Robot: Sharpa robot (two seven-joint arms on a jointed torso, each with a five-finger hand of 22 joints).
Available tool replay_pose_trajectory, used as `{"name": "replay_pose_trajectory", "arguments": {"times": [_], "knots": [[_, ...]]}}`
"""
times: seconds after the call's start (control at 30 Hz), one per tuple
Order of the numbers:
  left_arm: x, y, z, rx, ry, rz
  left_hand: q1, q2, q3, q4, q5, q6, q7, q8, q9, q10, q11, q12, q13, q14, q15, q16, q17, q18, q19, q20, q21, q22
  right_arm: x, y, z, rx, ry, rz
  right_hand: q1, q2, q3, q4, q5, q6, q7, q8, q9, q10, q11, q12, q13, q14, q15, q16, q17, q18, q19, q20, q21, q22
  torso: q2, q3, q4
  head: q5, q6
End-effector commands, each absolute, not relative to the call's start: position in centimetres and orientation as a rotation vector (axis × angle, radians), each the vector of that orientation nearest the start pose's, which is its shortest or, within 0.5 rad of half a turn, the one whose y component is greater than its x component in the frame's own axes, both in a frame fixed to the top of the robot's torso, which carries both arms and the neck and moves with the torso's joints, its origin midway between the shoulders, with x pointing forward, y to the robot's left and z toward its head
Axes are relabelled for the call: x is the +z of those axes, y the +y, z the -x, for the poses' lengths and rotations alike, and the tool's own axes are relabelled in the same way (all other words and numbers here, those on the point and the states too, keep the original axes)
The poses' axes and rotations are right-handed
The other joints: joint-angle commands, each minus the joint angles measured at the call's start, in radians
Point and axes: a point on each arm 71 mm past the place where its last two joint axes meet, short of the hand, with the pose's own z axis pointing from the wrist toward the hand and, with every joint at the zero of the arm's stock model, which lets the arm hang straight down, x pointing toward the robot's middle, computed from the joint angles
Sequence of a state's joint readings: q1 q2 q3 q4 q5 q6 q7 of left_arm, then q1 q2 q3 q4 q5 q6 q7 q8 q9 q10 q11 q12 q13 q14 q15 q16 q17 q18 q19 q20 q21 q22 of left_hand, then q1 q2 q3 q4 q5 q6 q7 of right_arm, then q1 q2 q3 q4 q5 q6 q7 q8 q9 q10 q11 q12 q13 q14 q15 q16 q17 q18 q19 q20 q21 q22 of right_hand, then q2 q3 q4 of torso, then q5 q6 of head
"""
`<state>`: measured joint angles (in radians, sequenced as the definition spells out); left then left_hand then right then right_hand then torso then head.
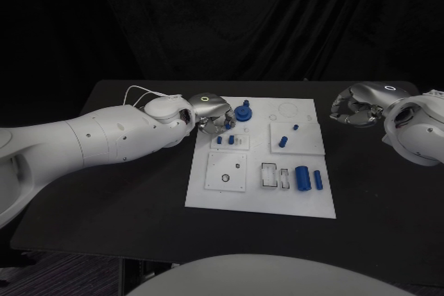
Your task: Assemble the parts on the task board
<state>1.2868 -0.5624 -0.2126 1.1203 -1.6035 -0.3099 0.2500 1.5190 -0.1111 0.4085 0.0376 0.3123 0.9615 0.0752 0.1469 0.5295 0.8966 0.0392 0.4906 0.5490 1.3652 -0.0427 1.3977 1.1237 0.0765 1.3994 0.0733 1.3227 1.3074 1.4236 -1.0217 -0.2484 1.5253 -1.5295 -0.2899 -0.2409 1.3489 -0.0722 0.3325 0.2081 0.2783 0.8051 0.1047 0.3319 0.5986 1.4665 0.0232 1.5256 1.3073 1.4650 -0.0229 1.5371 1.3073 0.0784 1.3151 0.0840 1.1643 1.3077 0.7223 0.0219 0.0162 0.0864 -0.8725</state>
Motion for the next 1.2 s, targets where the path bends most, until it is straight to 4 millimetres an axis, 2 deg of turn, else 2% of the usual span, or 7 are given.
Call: {"name": "replay_pose_trajectory", "arguments": {"times": [0.03,0.2,0.9,1.03,1.1,1.13,1.2], "knots": [[-21.70,15.41,-53.36,-0.667,1.627,-0.659,-0.011,0.001,-0.002,0.006,-0.002,0.004,0.001,0.000,0.001,0.007,-0.003,-0.005,0.001,-0.004,0.004,-0.005,-0.003,-0.011,-0.009,-0.001,-0.008,0.176,-15.40,-30.30,-49.18,0.231,1.689,0.144,0.003,0.005,-0.001,-0.006,0.005,0.007,-0.001,-0.003,-0.001,0.019,-0.001,-0.006,0.211,0.069,-0.007,-0.006,0.213,0.015,-0.005,-0.001,-0.005,0.137,0.000,0.0006,0.0000,0.000,0.000],[-21.76,15.43,-53.48,-0.660,1.637,-0.657,-0.016,0.002,-0.004,0.009,-0.002,0.004,0.001,-0.001,0.002,0.008,-0.002,-0.006,0.001,-0.006,0.004,-0.008,-0.008,-0.010,-0.010,0.000,-0.010,0.175,-15.42,-30.27,-49.19,0.231,1.690,0.145,0.003,0.005,-0.001,-0.006,0.005,0.007,-0.001,-0.003,-0.001,0.019,-0.001,-0.006,0.211,0.069,-0.007,-0.006,0.213,0.015,-0.005,-0.001,-0.005,0.137,0.000,0.0009,-0.0015,0.001,0.000],[-21.89,15.60,-53.75,-0.643,1.654,-0.651,-0.024,-0.001,-0.007,0.010,-0.009,-0.004,-0.003,-0.009,0.000,0.009,-0.002,-0.011,0.001,-0.015,0.005,-0.016,-0.023,-0.008,-0.016,0.001,-0.019,0.172,-15.49,-30.25,-49.21,0.230,1.696,0.148,0.004,0.006,0.000,-0.007,0.005,0.007,-0.001,-0.003,-0.001,0.020,-0.001,-0.005,0.211,0.069,-0.007,-0.006,0.212,0.015,-0.005,-0.001,-0.006,0.137,0.000,0.0000,0.0001,0.001,0.000],[-21.86,15.76,-53.80,-0.638,1.650,-0.647,-0.026,-0.008,-0.007,0.008,-0.035,-0.044,-0.011,-0.037,-0.009,0.005,0.003,-0.021,-0.002,-0.016,0.009,-0.019,-0.025,-0.008,-0.020,0.003,-0.026,0.171,-15.48,-30.31,-49.20,0.229,1.696,0.147,0.004,0.006,0.000,-0.007,0.005,0.007,-0.001,-0.003,-0.001,0.020,-0.001,-0.005,0.211,0.069,-0.007,-0.006,0.212,0.015,-0.005,-0.001,-0.006,0.137,0.000,0.0003,0.0003,0.000,0.000],[-21.83,15.87,-53.82,-0.636,1.646,-0.643,-0.030,-0.014,-0.008,0.010,-0.072,-0.079,-0.018,-0.061,-0.019,-0.003,0.008,-0.032,-0.004,-0.020,0.014,-0.021,-0.030,-0.007,-0.024,0.007,-0.033,0.169,-15.48,-30.33,-49.19,0.229,1.696,0.146,0.004,0.006,0.000,-0.007,0.005,0.007,-0.001,-0.003,-0.001,0.020,-0.001,-0.005,0.211,0.069,-0.007,-0.006,0.212,0.015,-0.005,-0.001,-0.006,0.137,0.000,0.0003,0.0002,0.000,0.000],[-21.81,15.93,-53.84,-0.634,1.643,-0.642,-0.031,-0.019,-0.009,0.011,-0.092,-0.114,-0.026,-0.080,-0.028,-0.011,0.012,-0.040,-0.006,-0.022,0.016,-0.023,-0.034,-0.006,-0.026,0.009,-0.037,0.168,-15.48,-30.34,-49.18,0.228,1.696,0.146,0.005,0.007,0.000,-0.009,0.005,0.008,-0.002,-0.003,-0.001,0.018,-0.001,-0.007,0.210,0.069,-0.007,-0.007,0.212,0.016,-0.005,-0.001,-0.008,0.136,0.000,0.0005,0.0002,0.000,0.000],[-21.78,16.05,-53.87,-0.631,1.639,-0.638,-0.025,-0.026,-0.008,0.009,-0.103,-0.151,-0.038,-0.086,-0.041,-0.017,0.015,-0.049,-0.008,-0.024,0.019,-0.024,-0.036,-0.006,-0.026,0.012,-0.041,0.168,-15.48,-30.35,-49.18,0.228,1.696,0.146,0.005,0.007,0.000,-0.009,0.005,0.008,-0.002,-0.003,-0.001,0.017,-0.001,-0.007,0.210,0.068,-0.007,-0.007,0.211,0.016,-0.005,-0.001,-0.008,0.136,0.000,0.0004,0.0002,0.000,0.000]]}}
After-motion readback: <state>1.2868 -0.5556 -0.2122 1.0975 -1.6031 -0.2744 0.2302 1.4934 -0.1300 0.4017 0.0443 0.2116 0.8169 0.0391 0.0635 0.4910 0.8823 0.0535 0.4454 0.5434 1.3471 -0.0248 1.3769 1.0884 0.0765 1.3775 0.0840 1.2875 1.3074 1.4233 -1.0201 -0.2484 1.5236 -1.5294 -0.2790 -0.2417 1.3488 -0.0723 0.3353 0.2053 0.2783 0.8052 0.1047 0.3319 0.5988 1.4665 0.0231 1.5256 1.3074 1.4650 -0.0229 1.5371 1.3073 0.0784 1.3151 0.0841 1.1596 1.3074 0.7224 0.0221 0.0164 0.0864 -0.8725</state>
